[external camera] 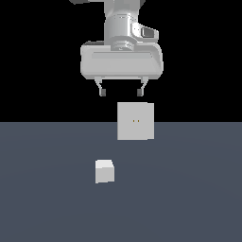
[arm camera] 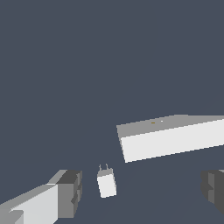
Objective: Plug the charger into the wall socket.
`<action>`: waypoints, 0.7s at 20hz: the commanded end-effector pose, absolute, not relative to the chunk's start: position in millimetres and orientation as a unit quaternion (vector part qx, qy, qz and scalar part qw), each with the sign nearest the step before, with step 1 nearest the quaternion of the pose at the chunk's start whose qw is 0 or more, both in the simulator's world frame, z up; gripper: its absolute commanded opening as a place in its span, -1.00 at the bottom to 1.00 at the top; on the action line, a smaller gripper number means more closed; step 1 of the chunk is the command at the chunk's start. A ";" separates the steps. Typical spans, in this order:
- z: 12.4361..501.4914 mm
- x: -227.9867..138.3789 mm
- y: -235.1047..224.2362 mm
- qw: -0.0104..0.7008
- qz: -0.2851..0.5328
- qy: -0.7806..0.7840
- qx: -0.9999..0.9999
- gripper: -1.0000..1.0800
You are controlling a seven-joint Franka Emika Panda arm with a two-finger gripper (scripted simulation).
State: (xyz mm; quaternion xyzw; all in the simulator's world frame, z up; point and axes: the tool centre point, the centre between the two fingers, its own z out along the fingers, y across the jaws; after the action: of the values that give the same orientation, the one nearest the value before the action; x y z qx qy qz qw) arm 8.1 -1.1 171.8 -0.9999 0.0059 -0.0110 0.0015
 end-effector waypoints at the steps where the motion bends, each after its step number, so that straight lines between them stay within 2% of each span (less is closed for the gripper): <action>1: 171.8 8.1 -1.1 0.002 -0.011 0.006 -1.000 0.92; 14: 156.5 -8.3 5.2 0.003 -0.030 -0.012 -0.999 0.92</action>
State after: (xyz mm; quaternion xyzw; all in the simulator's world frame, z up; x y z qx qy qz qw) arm -4.9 3.9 159.8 -0.9996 -0.0080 -0.0261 0.0029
